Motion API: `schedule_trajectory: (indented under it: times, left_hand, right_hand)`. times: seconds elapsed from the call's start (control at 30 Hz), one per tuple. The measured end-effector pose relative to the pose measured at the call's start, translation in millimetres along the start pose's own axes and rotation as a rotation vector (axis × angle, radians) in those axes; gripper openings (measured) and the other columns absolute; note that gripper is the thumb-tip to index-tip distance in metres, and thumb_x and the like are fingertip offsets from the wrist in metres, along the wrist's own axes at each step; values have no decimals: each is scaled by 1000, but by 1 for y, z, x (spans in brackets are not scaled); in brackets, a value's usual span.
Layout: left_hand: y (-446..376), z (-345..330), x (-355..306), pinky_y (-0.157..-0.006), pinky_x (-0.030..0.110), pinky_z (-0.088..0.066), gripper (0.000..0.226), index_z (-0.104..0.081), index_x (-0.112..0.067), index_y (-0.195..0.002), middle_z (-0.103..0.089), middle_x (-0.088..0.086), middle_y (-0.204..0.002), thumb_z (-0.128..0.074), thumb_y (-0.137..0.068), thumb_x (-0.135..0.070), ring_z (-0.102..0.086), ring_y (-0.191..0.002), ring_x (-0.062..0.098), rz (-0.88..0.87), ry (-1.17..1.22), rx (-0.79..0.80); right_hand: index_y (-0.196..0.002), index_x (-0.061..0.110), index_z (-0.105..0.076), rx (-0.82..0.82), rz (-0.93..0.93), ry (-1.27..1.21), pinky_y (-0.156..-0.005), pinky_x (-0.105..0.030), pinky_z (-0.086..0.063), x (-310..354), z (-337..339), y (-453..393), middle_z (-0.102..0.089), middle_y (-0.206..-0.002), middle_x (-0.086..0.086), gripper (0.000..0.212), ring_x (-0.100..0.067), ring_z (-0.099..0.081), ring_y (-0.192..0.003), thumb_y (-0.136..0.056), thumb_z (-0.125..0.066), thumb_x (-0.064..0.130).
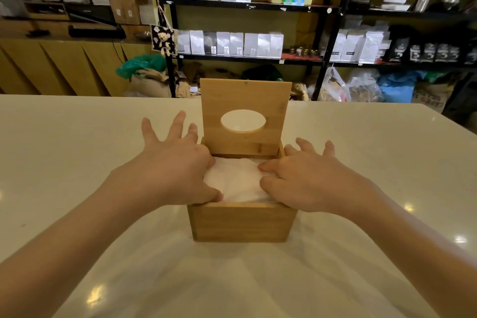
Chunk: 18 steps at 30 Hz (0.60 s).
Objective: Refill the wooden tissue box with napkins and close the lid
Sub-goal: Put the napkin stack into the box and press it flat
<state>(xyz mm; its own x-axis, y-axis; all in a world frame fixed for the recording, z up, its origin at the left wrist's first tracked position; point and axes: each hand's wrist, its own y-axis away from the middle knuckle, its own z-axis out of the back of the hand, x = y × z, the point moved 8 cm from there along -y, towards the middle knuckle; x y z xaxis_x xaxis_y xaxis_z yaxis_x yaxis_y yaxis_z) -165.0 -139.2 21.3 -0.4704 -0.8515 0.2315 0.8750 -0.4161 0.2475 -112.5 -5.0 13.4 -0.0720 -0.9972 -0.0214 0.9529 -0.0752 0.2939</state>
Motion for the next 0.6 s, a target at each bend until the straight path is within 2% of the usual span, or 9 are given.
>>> schedule_trajectory:
  times: [0.13,0.2,0.3,0.37,0.47,0.6]
  left_hand:
    - [-3,1,0,-105,68,5,63,-42,-34,-131,-7,6,-157,-52,-76,-61,16,-141,31,-41,46,86]
    - [-1,2,1,-108,65,2,61,-44,-33,-130,-14,5,-155,-54,-76,-59,10,-142,29,-68,88,115]
    - [3,6,3,-111,59,-2,57,-46,-32,-128,-19,3,-154,-55,-77,-56,3,-144,24,-76,151,71]
    - [5,9,2,-112,56,-4,46,-55,-25,-119,-20,3,-154,-54,-81,-50,0,-144,23,-68,174,24]
    - [7,9,-3,-111,59,-6,42,-58,-17,-115,-20,4,-154,-56,-82,-43,1,-144,25,-77,120,23]
    - [6,8,-3,-108,65,-5,49,-53,-21,-118,-28,4,-150,-63,-77,-45,1,-143,28,-64,61,63]
  right_hand:
    - [-135,33,-38,18,1,52,-108,-67,3,1,1,1,-31,-147,-14,50,-35,-5,-142,-87,-31,46]
    - [-131,30,-44,9,20,6,-110,-65,-4,1,9,3,-45,-133,-9,48,-32,-20,-137,-85,-39,43]
    - [-122,30,-53,-64,51,-170,-110,-56,-21,-3,26,10,-57,-119,2,39,-20,-45,-111,-85,-49,41]
    - [-120,29,-54,-69,59,-177,-108,-51,-27,-3,30,13,-59,-115,5,41,-14,-44,-96,-82,-55,45]
    - [-118,19,-56,-5,39,-76,-104,-50,-30,0,23,11,-61,-113,-1,50,-19,-51,-97,-77,-62,46]
    - [-120,13,-55,57,39,-29,-101,-52,-30,4,16,5,-61,-117,-5,49,-24,-54,-104,-77,-63,35]
